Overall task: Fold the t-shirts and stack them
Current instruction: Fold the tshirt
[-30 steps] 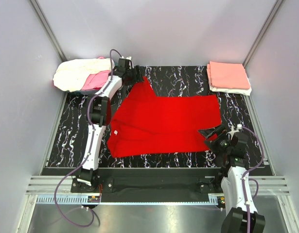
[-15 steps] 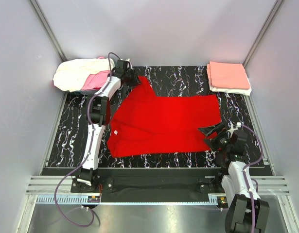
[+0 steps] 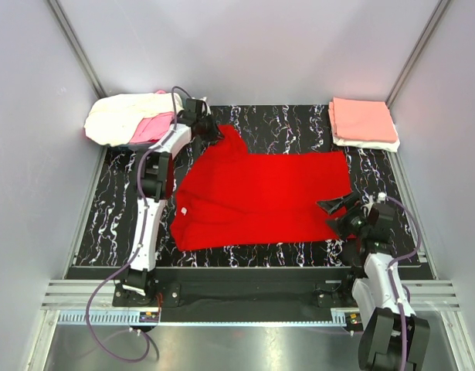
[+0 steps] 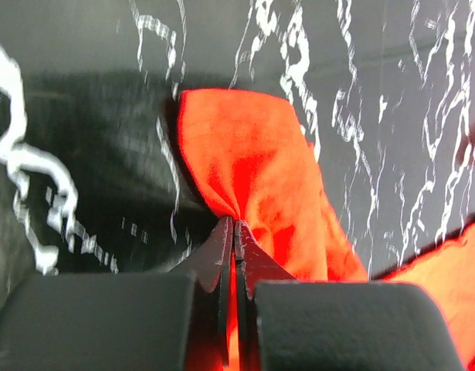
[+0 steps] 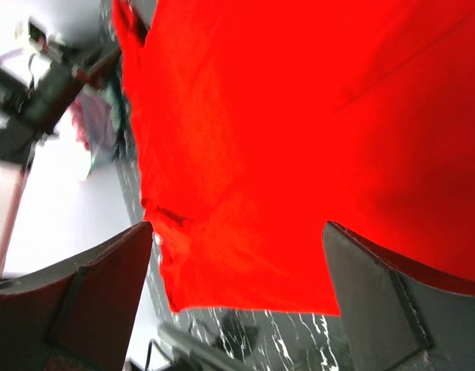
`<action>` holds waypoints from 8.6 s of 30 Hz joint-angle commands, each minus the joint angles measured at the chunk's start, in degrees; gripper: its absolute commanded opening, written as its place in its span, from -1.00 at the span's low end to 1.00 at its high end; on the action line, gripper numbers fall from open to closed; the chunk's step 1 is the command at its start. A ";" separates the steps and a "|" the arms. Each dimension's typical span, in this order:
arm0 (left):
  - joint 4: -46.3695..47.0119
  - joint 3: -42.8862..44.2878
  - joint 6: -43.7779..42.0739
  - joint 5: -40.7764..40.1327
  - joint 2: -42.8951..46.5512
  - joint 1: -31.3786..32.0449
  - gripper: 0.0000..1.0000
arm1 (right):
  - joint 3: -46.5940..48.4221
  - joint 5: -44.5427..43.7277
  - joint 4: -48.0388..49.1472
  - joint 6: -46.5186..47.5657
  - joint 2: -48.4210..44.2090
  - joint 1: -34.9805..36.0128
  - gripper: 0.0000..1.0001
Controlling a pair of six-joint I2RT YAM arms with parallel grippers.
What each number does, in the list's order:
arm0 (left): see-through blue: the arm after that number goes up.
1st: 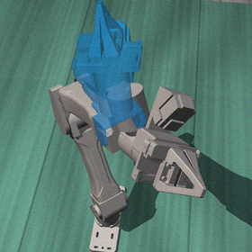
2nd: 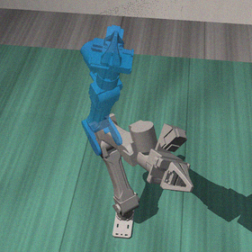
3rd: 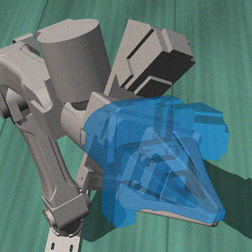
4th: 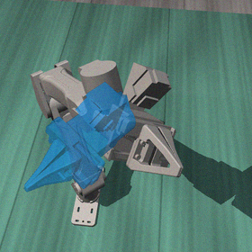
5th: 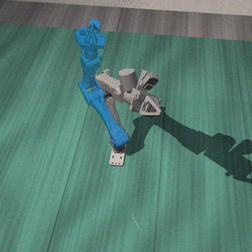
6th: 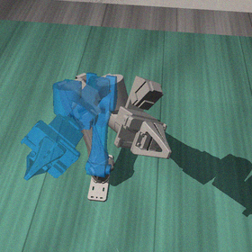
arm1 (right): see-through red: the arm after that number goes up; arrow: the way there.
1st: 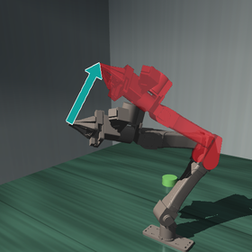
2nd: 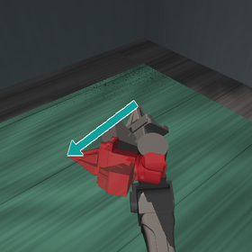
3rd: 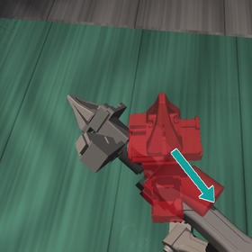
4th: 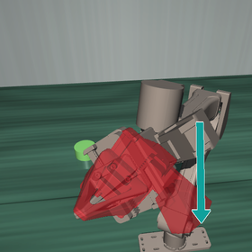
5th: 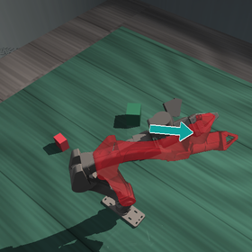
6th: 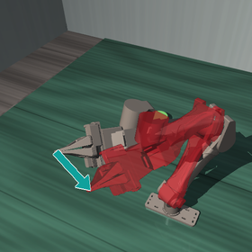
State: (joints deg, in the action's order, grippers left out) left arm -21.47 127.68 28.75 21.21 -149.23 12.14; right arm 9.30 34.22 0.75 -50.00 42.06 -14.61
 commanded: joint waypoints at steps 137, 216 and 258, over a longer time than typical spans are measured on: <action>-24.40 -74.15 -10.04 -14.80 80.05 1.48 0.22 | 54.86 -42.21 -39.51 20.47 51.37 -4.55 0.59; -4.15 -1.99 -1.43 -5.76 8.13 11.06 0.64 | 59.42 -25.74 -51.80 -1.16 38.11 63.48 -0.09; -13.95 -81.00 -8.62 -22.27 120.31 6.05 0.97 | 143.71 -42.39 -66.32 25.22 117.10 45.73 0.25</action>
State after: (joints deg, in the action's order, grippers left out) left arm -39.03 49.12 21.54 -0.05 -29.95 18.17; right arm 149.75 -6.68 -66.81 -25.08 154.36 33.63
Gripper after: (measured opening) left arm 0.985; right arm 0.628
